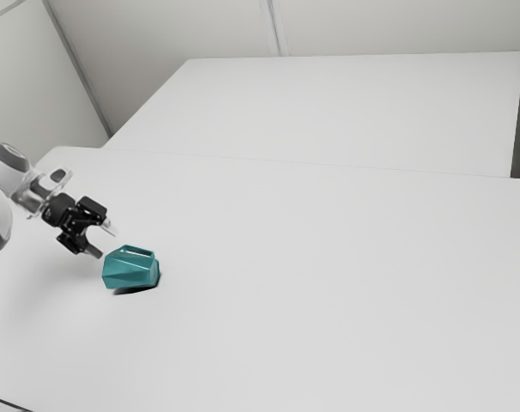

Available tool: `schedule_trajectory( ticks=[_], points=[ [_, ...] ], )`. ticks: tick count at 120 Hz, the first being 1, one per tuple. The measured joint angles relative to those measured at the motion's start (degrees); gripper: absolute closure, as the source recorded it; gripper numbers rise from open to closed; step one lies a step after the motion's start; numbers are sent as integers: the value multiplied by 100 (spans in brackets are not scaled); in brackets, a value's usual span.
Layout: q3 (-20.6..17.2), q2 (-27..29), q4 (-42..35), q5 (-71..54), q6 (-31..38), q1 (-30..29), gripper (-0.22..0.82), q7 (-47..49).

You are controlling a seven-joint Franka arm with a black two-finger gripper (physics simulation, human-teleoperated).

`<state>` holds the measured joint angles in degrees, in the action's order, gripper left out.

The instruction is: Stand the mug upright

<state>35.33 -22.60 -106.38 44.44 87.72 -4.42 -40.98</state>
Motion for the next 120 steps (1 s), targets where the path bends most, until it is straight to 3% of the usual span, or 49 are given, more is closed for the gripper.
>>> schedule_trajectory(
  ticks=[32,95,106,120],
  points=[
    [-33,-243,11,121,19,-74,0,-444],
    [-605,-468,54,543,110,-85,1,-906],
    [-676,-469,54,601,118,-84,13,-952],
    [-762,-462,47,670,121,-84,41,-1002]
  ],
)
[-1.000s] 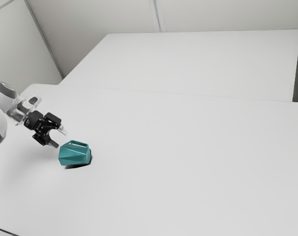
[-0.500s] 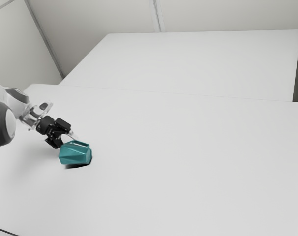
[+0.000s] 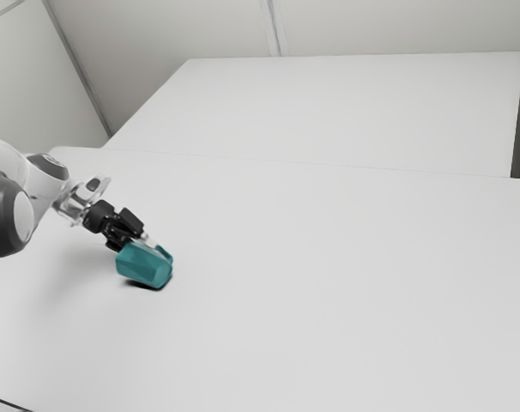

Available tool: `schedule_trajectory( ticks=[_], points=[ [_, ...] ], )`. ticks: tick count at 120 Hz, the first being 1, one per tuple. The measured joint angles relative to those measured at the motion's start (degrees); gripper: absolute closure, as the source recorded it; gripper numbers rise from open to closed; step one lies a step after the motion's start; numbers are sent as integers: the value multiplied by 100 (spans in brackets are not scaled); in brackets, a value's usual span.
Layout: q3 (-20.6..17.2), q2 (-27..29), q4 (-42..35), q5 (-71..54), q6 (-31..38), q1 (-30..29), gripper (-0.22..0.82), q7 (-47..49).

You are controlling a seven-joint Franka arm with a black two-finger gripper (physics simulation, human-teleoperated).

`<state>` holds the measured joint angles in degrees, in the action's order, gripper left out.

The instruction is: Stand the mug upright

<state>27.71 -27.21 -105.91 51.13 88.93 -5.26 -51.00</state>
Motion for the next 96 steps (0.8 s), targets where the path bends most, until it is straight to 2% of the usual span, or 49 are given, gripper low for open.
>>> schedule_trajectory(
  ticks=[15,35,62,96],
  points=[
    [-19,15,1,30,-1,0,60,-42],
    [-95,48,28,32,14,2,70,-75],
    [-420,147,310,23,24,46,77,-85],
    [-554,566,335,-85,43,320,79,50]
  ],
)
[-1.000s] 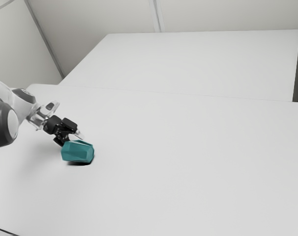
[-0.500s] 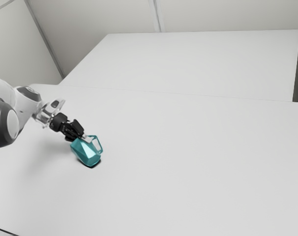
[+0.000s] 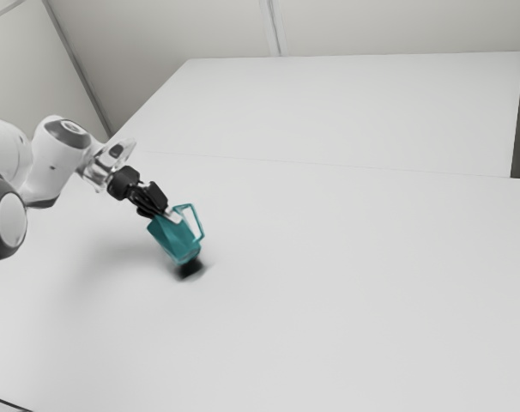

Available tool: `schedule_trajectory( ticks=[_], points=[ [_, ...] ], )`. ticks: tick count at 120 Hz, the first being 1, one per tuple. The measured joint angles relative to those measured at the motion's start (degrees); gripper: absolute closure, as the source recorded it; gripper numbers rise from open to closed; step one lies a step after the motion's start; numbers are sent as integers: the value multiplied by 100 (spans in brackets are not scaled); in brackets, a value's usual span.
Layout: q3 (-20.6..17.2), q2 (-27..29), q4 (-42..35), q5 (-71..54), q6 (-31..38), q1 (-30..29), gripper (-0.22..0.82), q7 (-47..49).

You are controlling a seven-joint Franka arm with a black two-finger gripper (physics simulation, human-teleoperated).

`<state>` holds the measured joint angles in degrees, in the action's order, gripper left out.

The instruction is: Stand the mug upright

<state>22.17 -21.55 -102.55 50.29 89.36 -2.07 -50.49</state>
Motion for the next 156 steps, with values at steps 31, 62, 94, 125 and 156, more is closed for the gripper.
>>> schedule_trajectory(
  ticks=[31,62,94,125,156],
  points=[
    [-3,566,29,-782,275,700,79,514],
    [-462,863,24,-1966,776,868,79,1156],
    [-1326,1166,45,-3779,1317,897,79,2158],
    [-1374,1034,78,-4287,1810,946,79,2855],
    [-1398,723,77,-4298,2196,988,79,3312]
  ],
)
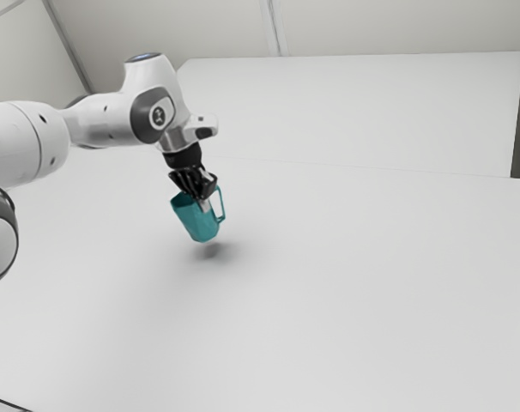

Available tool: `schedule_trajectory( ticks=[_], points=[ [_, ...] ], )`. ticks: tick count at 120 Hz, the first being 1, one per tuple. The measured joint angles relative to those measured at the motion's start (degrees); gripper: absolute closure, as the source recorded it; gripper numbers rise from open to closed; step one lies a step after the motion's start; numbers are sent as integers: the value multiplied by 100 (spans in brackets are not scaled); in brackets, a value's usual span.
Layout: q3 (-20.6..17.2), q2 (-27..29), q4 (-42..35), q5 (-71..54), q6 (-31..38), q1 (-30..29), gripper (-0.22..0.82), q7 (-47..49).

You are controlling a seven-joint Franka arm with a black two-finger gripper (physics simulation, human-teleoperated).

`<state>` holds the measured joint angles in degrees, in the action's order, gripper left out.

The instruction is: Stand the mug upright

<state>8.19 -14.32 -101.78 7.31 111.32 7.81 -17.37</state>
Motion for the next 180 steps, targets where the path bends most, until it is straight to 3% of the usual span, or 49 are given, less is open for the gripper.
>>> schedule_trajectory(
  ticks=[109,130,141,158,180],
  points=[
    [-19,-455,33,-31,168,11,78,674],
    [-19,-461,25,14,164,11,41,695],
    [-19,-457,24,24,163,11,26,702],
    [-19,-401,152,26,148,11,14,707],
    [-62,20,334,-3,-62,6,6,713]
  ],
)
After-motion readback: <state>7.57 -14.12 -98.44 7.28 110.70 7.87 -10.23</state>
